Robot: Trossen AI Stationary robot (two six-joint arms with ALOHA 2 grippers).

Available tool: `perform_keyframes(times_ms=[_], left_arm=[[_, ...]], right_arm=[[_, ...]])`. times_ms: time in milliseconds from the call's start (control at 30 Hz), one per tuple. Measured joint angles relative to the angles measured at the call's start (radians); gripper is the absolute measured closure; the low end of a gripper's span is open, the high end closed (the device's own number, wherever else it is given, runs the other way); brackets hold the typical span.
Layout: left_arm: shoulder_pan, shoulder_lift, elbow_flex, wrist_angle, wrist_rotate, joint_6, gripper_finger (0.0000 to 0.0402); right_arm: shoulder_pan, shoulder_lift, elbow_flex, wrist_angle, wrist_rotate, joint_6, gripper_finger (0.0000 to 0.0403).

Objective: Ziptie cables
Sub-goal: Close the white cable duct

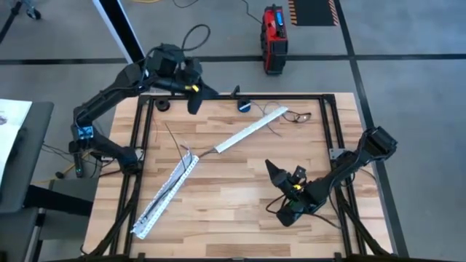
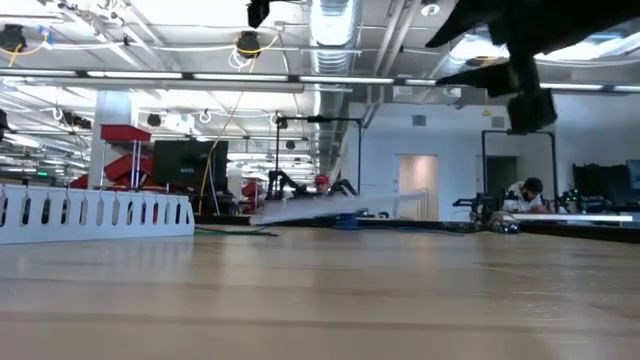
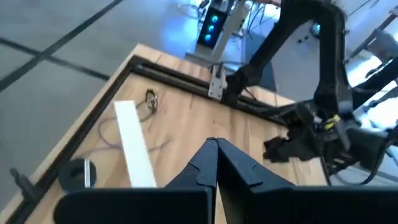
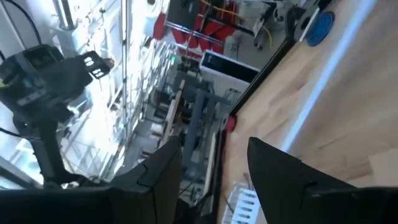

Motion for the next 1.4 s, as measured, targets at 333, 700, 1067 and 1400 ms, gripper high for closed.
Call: perform_keyframes(times_ms=[333,700,1067,1400], left_arm=[[-0.159,0.002,-0.347,0.011,-0.155,-0.019,0.0401],[-0.234,-0.11,-0.68,0.34,-0.179,-0.272,0.0402],[-0.221,-0.136,-0.7,0.427,-0.23,-0.276,0.0402],[-0.246,-0.146,-0.7,0.417,-0.517,-0.472,0.0402]], right_arm=[[-0.044,-0.075,-0.001,-0.227,-0.365,-0.027,0.0226],[-0.732,-0.545,0.351,-0.482,-1.111,-1.636,0.0226],[-1.282,-0.006,0.953,-1.003,-1.683,-2.572,0.0226],[-1.351,0.301,1.06,-0.952,-2.018,-2.895,0.0234]])
